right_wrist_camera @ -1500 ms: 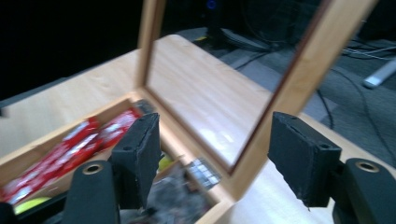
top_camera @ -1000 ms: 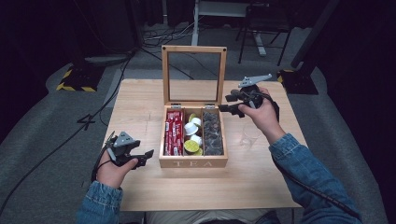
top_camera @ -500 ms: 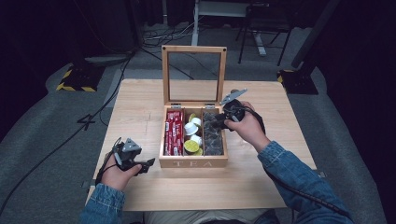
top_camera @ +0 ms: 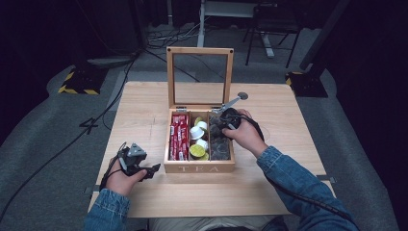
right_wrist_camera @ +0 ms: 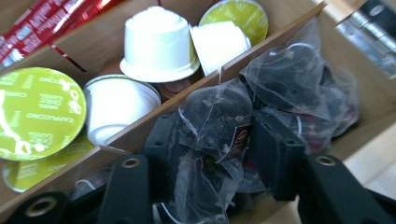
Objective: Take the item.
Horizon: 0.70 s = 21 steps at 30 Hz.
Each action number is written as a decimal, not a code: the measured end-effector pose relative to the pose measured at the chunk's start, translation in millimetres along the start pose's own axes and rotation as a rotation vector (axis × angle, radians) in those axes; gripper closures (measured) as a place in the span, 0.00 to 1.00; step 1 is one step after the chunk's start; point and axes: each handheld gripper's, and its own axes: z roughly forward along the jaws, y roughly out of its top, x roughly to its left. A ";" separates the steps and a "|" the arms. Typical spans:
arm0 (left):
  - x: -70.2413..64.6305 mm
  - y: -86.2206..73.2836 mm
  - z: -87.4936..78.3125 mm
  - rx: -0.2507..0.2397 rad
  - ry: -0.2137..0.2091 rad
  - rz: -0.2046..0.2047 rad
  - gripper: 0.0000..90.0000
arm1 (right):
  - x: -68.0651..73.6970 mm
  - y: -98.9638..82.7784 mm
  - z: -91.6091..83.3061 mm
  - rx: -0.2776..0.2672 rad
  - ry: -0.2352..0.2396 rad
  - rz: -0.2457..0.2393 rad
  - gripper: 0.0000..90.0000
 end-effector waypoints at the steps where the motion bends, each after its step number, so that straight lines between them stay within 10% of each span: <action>1: 0.0 0.1 0.2 0.000 -0.001 0.000 0.32 | -0.4 0.5 4.1 0.007 0.006 -0.002 0.58; 9: 1.3 -1.0 0.4 0.000 0.005 -0.009 0.32 | -0.5 1.0 4.3 0.006 -0.003 -0.033 0.83; 21: 3.2 -2.2 1.3 0.006 0.009 -0.007 0.32 | -0.4 -2.1 -13.1 -0.082 0.030 -0.019 0.84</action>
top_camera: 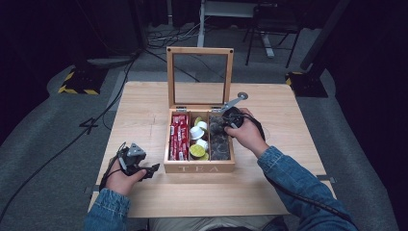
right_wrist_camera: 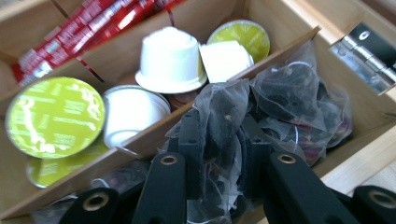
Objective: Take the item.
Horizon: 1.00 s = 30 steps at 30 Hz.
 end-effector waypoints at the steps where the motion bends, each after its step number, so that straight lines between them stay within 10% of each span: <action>1: 0.4 -0.5 0.0 -0.001 0.002 -0.001 0.32 | 0.5 -0.5 -2.6 -0.008 0.002 -0.001 0.84; 10: 7.6 -8.5 0.9 0.041 0.064 0.027 0.31 | 7.0 -3.0 -32.7 -0.111 0.008 -0.014 0.83; 30: 15.3 -17.6 6.8 0.005 0.051 0.048 0.23 | 5.8 -17.7 -92.8 -0.243 -0.023 -0.040 0.83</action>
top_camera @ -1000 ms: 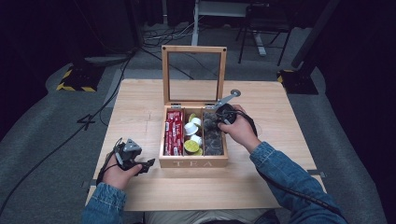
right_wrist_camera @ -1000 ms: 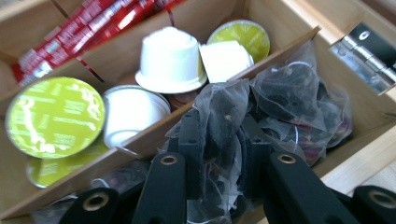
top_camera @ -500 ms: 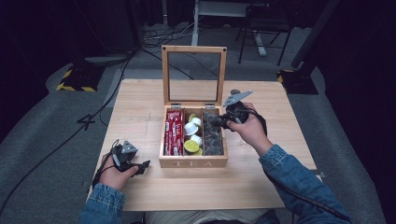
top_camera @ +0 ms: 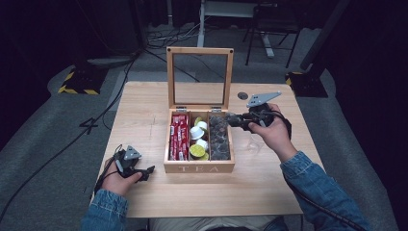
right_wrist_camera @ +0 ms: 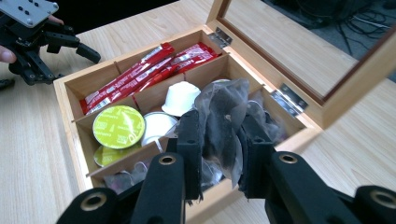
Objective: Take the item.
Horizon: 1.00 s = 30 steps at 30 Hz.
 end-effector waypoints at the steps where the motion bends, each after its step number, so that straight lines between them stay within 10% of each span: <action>1: 0.2 -0.1 0.3 -0.002 -0.001 0.001 0.23 | 0.0 0.0 0.0 0.000 0.000 0.000 0.83; 20: 8.5 -1.7 2.5 -0.034 -0.021 0.020 0.22 | -15.8 -23.6 -45.4 0.001 -0.081 0.020 0.82; 30: 9.7 -1.4 2.7 -0.032 -0.022 0.021 0.22 | -25.5 -40.6 -56.4 0.088 -0.161 0.038 0.82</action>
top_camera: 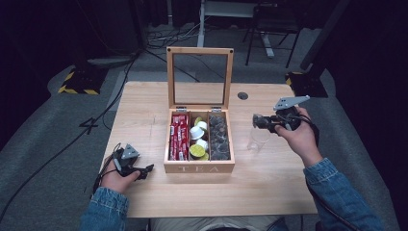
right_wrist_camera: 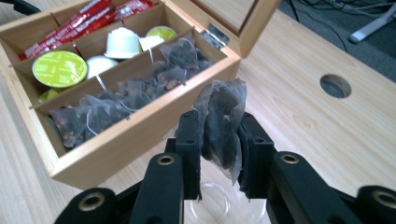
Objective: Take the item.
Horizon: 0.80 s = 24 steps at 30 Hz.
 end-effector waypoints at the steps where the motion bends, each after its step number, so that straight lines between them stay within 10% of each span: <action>1: 0.0 0.0 0.0 0.000 0.000 0.000 0.22 | 0.0 0.0 0.0 0.000 0.000 0.000 0.82; 24: 0.7 1.0 0.7 0.001 0.003 0.002 0.22 | -7.3 -30.9 18.6 0.148 0.007 0.047 0.83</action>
